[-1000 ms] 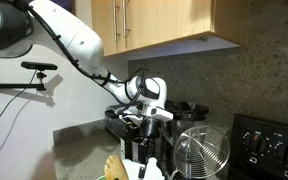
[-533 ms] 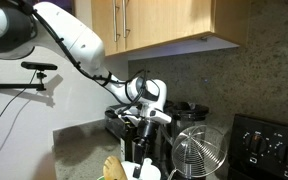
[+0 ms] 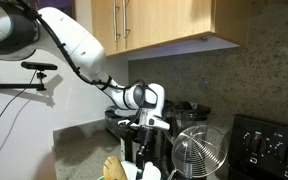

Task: Use the white towel to wipe the white bowl

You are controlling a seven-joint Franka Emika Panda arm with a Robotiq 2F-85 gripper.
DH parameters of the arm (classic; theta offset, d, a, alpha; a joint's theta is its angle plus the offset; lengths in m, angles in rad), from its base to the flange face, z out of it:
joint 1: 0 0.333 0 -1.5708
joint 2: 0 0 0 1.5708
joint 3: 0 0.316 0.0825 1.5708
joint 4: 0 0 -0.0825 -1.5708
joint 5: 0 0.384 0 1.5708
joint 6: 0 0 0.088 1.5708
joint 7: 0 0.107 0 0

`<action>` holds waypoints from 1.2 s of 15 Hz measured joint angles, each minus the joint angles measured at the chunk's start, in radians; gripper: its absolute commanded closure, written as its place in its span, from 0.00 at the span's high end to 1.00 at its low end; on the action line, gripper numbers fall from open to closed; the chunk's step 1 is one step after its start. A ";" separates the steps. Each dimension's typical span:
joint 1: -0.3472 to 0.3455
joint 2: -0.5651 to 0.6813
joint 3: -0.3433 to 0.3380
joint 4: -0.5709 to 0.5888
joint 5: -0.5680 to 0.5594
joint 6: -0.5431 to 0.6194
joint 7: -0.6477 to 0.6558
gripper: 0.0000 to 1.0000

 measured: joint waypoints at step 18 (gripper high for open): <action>0.015 0.029 -0.025 0.010 0.023 -0.033 -0.034 0.03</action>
